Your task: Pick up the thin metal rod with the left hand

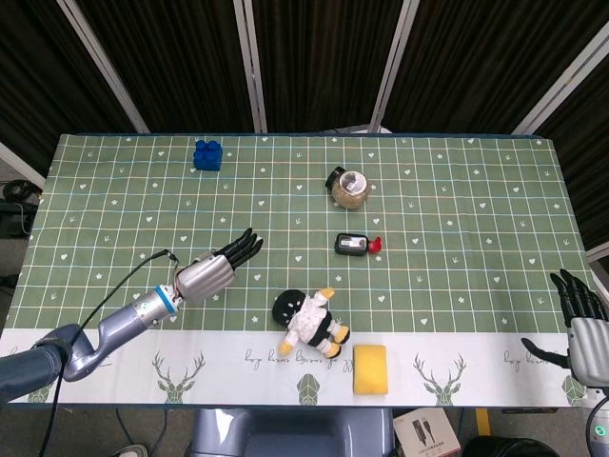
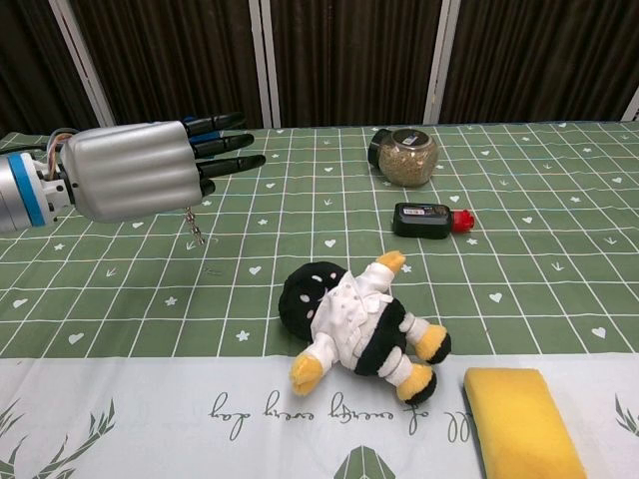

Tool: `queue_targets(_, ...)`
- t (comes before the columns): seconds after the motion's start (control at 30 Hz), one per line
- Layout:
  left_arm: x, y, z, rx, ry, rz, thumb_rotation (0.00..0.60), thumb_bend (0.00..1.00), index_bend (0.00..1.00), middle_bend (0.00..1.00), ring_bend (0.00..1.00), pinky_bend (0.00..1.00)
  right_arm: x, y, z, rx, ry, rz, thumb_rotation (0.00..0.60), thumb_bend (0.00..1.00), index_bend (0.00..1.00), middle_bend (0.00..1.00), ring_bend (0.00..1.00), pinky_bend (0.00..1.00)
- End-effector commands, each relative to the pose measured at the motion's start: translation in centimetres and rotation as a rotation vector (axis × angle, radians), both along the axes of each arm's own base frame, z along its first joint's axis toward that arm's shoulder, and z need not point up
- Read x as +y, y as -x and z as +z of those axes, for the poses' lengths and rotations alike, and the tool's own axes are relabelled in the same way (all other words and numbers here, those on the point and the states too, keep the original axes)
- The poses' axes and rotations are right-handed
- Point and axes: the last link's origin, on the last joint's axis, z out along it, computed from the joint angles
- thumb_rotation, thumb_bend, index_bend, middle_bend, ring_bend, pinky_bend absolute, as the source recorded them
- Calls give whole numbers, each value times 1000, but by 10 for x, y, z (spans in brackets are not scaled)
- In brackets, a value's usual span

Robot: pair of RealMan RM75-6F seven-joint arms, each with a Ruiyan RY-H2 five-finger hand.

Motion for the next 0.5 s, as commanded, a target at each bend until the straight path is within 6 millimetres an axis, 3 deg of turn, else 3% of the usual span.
queue_targets(0.03,-1,-1,-6,0,4,3,600,587,600,0,0,0,1,0,0,-1,1,2,600,43,64,0,0,117)
queue_targets(0.5,2,5,-17,14,-4,38,600,588,598,0,0,0,2,3,3,2,4,-5,600,41,64,0,0,117)
